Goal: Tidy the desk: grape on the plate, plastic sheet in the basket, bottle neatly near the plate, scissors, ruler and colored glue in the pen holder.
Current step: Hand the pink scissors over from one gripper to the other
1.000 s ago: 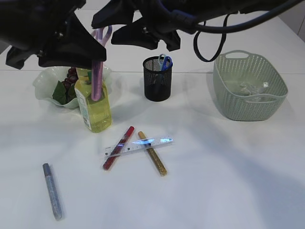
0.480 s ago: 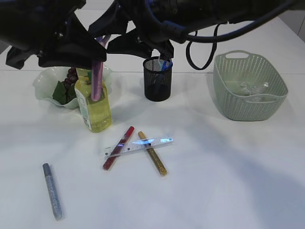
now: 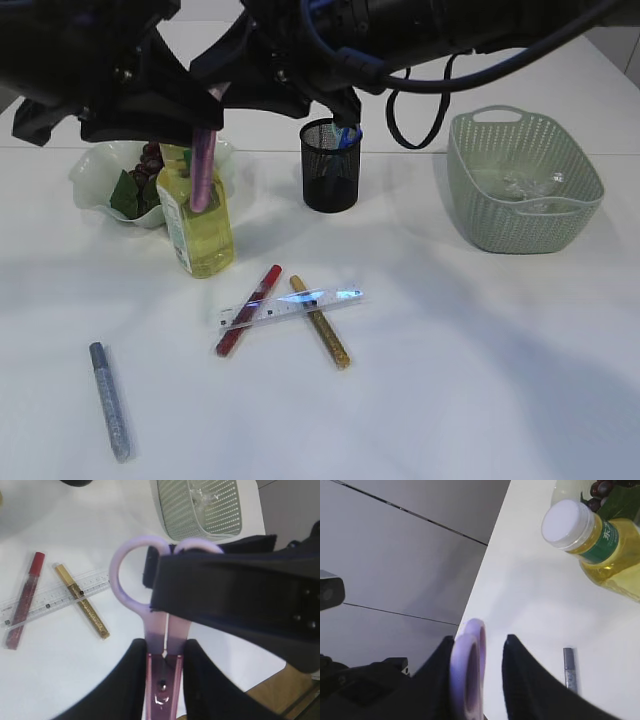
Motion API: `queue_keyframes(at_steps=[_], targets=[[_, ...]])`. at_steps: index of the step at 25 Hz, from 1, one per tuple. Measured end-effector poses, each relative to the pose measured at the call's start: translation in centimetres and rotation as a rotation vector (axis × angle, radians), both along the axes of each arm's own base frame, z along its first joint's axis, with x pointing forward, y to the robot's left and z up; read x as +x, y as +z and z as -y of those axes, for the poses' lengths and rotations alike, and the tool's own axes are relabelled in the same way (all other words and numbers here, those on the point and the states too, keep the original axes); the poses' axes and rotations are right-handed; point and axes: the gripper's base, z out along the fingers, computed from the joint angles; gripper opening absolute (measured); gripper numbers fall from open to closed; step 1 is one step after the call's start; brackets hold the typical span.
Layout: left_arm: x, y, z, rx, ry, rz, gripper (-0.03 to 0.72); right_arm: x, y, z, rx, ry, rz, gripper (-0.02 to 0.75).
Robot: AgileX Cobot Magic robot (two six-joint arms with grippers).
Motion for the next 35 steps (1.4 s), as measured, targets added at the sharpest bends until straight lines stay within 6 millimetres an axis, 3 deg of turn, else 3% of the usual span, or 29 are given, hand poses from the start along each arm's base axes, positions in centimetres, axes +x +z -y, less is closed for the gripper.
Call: queue_keyframes(at_steps=[6, 12, 15, 22, 24, 30, 35], targets=[[0.0, -0.1, 0.0, 0.007, -0.012, -0.003, 0.153, 0.0, 0.1, 0.0, 0.008, 0.001, 0.003, 0.077], [-0.1, -0.1, 0.0, 0.008, -0.014, -0.002, 0.154, 0.0, 0.1, 0.0, 0.006, 0.004, 0.011, 0.059], [0.0, -0.1, 0.0, 0.014, -0.016, 0.001, 0.188, 0.0, 0.1, 0.0, 0.006, 0.004, 0.012, 0.059], [-0.1, -0.2, 0.0, 0.023, -0.02, 0.003, 0.468, 0.0, 0.1, 0.0, 0.005, 0.006, 0.015, 0.059], [0.0, -0.2, -0.1, 0.025, -0.019, 0.004, 0.506, 0.0, 0.1, 0.0, 0.002, 0.008, 0.021, 0.058], [0.7, -0.4, -1.6, 0.085, 0.014, 0.02, 0.524, 0.3, -0.3, 0.5, -0.059, 0.003, 0.064, 0.058], [1.4, -0.8, -4.3, 0.195, 0.057, 0.026, 0.494, 1.7, -0.4, 2.5, -0.08, -0.052, 0.075, 0.058]])
